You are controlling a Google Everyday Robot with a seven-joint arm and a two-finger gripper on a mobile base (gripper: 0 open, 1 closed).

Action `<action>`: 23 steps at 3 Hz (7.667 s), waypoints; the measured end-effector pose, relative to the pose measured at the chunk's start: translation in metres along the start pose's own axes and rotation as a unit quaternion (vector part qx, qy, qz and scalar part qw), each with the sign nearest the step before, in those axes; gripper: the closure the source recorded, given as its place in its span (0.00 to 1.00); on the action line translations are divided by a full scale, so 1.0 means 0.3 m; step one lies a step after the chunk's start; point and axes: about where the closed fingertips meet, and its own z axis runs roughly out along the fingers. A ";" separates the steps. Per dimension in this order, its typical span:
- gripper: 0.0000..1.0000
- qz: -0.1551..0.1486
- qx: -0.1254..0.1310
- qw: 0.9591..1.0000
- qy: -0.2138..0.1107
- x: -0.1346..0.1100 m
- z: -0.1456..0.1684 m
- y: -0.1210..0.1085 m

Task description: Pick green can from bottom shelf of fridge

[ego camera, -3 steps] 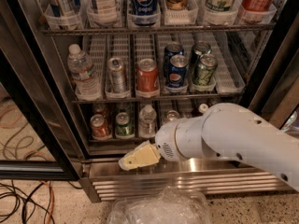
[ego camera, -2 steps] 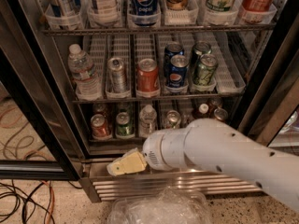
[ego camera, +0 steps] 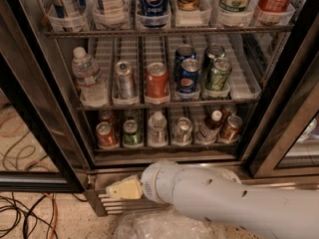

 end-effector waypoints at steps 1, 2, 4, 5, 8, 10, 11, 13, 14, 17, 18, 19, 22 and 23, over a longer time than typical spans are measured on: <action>0.00 0.039 0.027 0.999 -0.021 0.029 0.060 -0.050; 0.00 0.041 0.050 0.997 -0.046 -0.007 0.163 -0.063; 0.00 0.039 0.090 0.988 -0.116 -0.158 0.240 -0.081; 0.00 0.039 0.090 0.988 -0.116 -0.158 0.240 -0.081; 0.00 0.117 0.120 0.978 -0.127 0.016 0.566 -0.006; 0.00 0.139 0.184 0.957 -0.176 0.017 0.601 -0.066; 0.00 0.139 0.184 0.957 -0.176 0.017 0.601 -0.066; 0.09 0.155 0.220 0.944 -0.192 -0.039 0.632 -0.175; 0.10 0.146 0.253 0.934 -0.205 -0.076 0.591 -0.227; 0.32 0.142 0.296 0.912 -0.245 -0.129 0.555 -0.265; 0.32 0.141 0.301 0.907 -0.258 -0.152 0.561 -0.301; 0.33 0.137 0.305 0.903 -0.269 -0.173 0.565 -0.329; 0.34 0.137 0.305 0.902 -0.273 -0.186 0.609 -0.367; 0.34 0.135 0.303 0.903 -0.272 -0.192 0.619 -0.364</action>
Offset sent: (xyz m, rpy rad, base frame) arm 0.1013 0.0585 -0.0285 0.0535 -0.2441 -0.3040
